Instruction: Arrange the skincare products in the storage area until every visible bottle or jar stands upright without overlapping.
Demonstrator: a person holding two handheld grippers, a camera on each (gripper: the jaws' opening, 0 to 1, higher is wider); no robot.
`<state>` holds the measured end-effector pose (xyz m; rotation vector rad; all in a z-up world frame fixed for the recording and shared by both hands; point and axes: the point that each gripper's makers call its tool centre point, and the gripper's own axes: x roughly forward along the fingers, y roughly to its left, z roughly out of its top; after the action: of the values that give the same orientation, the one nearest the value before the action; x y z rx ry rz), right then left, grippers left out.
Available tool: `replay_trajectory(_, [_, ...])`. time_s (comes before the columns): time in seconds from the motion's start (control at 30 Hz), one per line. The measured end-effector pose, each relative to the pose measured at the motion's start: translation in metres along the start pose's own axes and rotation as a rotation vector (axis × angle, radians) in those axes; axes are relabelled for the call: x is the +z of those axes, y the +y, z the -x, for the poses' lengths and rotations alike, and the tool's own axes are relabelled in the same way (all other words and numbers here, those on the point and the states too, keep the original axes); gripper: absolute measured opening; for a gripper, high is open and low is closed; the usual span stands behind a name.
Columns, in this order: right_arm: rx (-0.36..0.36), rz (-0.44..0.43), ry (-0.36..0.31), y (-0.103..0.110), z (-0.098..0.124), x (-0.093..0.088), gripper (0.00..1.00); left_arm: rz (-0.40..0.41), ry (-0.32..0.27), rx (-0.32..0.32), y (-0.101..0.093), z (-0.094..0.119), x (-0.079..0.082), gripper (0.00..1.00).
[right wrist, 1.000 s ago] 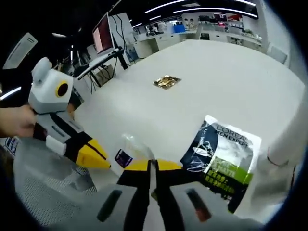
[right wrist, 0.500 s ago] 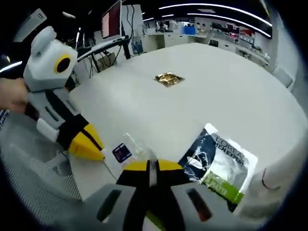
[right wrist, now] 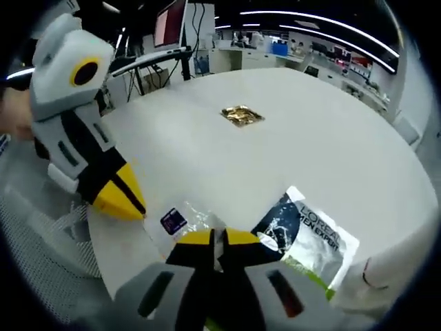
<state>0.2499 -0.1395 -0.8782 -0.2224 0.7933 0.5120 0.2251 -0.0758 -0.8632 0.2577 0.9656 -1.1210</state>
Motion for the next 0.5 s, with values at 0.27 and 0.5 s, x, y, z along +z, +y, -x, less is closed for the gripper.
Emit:
replay_trajectory(0.27, [-0.037, -0.051, -0.007, -0.001, -0.001, 0.0, 0.05, -0.155, -0.055, 0.022, -0.004, -0.009, 0.025, 0.2])
replay_trajectory(0.5, [-0.054, -0.073, -0.013, 0.001, 0.0, -0.001, 0.05, -0.29, -0.002, 0.058, -0.007, -0.024, 0.022, 0.25])
